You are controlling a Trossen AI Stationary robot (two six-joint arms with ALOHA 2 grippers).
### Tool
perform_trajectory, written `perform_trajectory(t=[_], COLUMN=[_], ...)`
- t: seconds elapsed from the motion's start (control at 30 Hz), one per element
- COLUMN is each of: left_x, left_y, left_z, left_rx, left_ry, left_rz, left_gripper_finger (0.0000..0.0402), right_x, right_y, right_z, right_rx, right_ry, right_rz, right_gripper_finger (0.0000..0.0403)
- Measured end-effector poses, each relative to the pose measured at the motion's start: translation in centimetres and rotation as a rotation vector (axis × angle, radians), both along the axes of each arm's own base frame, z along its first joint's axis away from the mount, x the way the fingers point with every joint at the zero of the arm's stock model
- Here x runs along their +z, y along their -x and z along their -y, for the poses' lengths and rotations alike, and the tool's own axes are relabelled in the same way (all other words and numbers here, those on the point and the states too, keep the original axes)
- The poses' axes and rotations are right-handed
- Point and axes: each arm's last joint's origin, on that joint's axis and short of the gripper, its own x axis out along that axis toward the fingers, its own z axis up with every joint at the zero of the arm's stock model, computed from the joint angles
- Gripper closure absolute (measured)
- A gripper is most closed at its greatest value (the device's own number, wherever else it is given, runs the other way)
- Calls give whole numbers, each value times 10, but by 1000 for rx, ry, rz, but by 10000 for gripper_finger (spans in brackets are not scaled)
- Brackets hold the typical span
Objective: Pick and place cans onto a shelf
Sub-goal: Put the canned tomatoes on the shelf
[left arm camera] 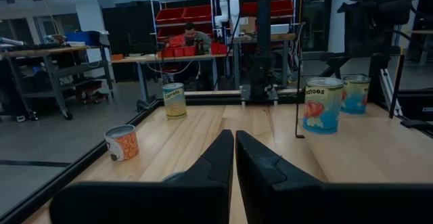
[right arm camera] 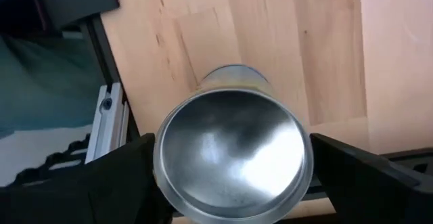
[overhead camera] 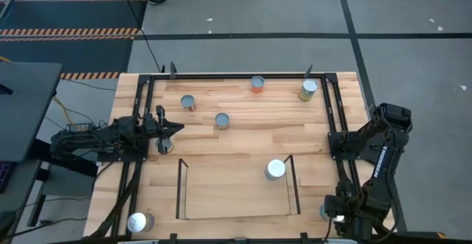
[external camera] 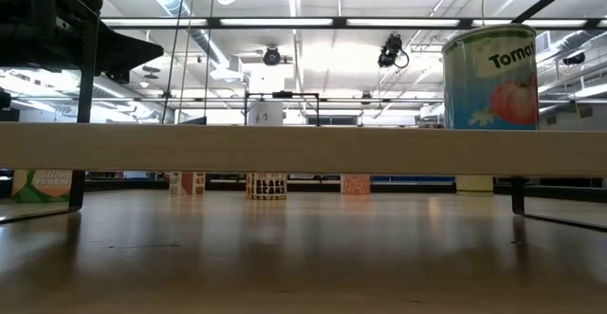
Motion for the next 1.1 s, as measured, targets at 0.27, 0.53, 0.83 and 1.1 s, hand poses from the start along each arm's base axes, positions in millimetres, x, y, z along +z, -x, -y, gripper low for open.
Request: perform_trajectory(t=[0.27, 0.53, 0.83, 1.1], left_x=[0, 0, 0, 0], left_y=[0, 0, 0, 0], left_z=[0, 0, 0, 0], left_rx=[0, 0, 0, 0], left_ry=[0, 0, 0, 0], left_rz=[0, 0, 0, 0], left_gripper_finger=[377, 377, 377, 377], right_x=[-1, 42, 123, 173], right_y=[1, -31, -88, -124], right_z=[1, 4, -12, 21], right_rx=[9, 123, 454, 504], right_ry=[-7, -78, -375, -182], right_rz=[-43, 19, 457, 705], right_gripper_finger=[80, 80, 79, 77])
